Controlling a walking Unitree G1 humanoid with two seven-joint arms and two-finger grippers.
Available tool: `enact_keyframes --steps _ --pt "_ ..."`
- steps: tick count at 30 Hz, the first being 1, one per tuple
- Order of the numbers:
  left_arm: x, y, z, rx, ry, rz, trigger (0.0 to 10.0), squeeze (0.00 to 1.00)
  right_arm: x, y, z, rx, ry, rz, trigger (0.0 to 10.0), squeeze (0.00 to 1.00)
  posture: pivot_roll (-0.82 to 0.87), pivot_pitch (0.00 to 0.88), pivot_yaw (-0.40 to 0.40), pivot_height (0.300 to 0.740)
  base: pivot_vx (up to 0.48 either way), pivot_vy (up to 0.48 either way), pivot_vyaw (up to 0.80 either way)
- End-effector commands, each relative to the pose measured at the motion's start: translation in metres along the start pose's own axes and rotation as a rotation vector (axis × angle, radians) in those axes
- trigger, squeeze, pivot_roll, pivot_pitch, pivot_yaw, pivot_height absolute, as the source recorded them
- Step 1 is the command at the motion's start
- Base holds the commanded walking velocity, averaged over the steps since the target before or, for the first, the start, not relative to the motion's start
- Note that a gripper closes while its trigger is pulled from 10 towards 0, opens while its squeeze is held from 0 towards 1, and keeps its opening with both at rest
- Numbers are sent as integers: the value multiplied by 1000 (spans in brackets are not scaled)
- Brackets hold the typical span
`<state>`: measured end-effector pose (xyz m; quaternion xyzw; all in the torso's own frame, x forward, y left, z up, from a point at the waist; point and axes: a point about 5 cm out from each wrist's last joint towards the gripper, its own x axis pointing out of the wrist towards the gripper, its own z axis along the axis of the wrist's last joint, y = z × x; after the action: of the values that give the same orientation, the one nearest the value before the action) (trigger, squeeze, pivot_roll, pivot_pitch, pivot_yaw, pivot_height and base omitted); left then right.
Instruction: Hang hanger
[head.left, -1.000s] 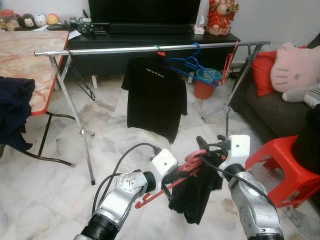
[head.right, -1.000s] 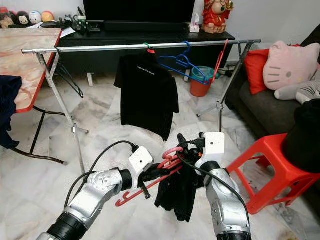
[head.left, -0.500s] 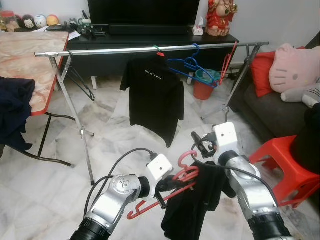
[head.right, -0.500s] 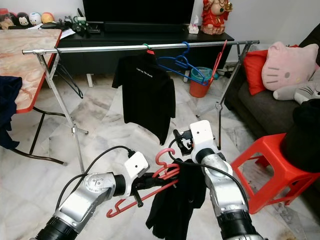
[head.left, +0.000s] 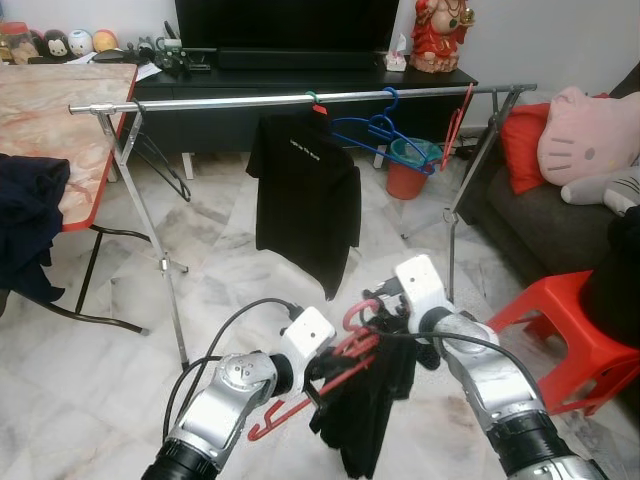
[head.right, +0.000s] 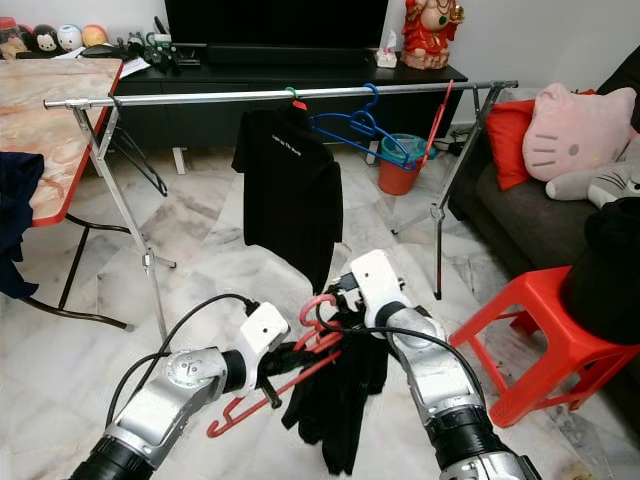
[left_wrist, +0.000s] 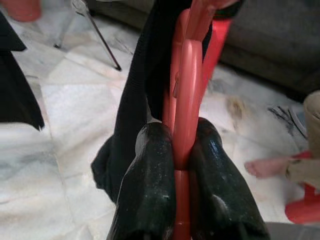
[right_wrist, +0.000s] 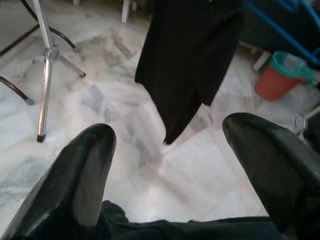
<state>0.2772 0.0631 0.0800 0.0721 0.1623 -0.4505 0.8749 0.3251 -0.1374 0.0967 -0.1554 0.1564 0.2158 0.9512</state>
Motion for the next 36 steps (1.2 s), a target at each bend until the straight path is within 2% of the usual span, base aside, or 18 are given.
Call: enact_keyframes --steps 1,5,12,18,21,22,23,24,31,36 --pt "-3 11 32 29 -134 43 10000 0 -1 3 -5 -36 37 25 10000 0 -36 0 -124 740 0 0 0" --pt "-7 2 38 55 -154 -29 10000 0 -1 -6 -9 -129 109 -35 10000 0 -36 0 -129 740 0 0 0" --pt "-9 -13 38 109 -155 -141 10000 0 2 -8 -15 -187 184 -79 10000 0 -30 0 -135 740 0 0 0" --pt "-9 -16 43 118 -175 -159 10000 0 2 -8 -20 -202 231 -81 10000 0 -29 0 -138 740 0 0 0" --pt "-10 -12 45 106 -188 -128 10000 0 0 -13 -20 -201 227 -123 10000 0 -31 0 -138 740 0 0 0" --pt "-10 -10 46 103 -194 -110 10000 0 0 -17 -19 -191 219 -148 10000 0 -31 0 -139 740 0 0 0" --pt "-10 -5 46 89 -208 -77 10000 0 -2 -23 -17 -144 199 -202 10000 0 -33 0 -139 740 0 0 0" --pt "-10 -5 46 89 -208 -77 10000 0 -2 -23 -17 -144 199 -202 10000 0 -33 0 -139 740 0 0 0" --pt "-16 7 40 60 -215 5 10000 0 -11 -40 -16 135 81 -364 10000 0 -30 0 -139 740 0 0 0" --pt "-15 11 39 52 -222 42 10000 0 -13 -40 -10 209 -11 -368 10000 0 -34 0 -135 740 0 0 0"
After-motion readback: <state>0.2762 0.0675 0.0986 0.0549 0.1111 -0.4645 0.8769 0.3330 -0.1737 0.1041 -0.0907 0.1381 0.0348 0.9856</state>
